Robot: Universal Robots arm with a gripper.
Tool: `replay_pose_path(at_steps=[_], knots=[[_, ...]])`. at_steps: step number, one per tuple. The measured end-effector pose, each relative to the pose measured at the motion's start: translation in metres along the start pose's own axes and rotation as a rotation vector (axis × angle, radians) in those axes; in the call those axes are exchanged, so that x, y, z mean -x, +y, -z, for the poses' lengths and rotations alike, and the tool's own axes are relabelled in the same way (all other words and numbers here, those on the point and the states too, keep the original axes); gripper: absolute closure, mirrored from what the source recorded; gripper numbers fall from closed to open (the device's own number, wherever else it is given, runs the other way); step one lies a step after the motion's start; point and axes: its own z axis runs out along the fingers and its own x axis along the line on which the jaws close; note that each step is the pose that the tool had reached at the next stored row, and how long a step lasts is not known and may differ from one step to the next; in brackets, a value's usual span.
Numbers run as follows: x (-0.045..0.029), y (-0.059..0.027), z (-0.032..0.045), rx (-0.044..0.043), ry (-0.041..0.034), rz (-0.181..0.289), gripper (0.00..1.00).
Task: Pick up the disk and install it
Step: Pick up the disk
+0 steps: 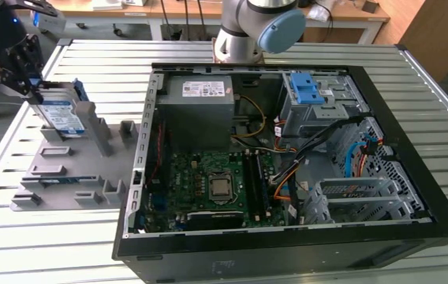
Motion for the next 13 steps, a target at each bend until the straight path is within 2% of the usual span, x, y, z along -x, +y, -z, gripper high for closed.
replay_pose_path(at_steps=[13], knots=[[0.0000, 0.0001, 0.0060, -0.0002, -0.0001, 0.000, 0.64]])
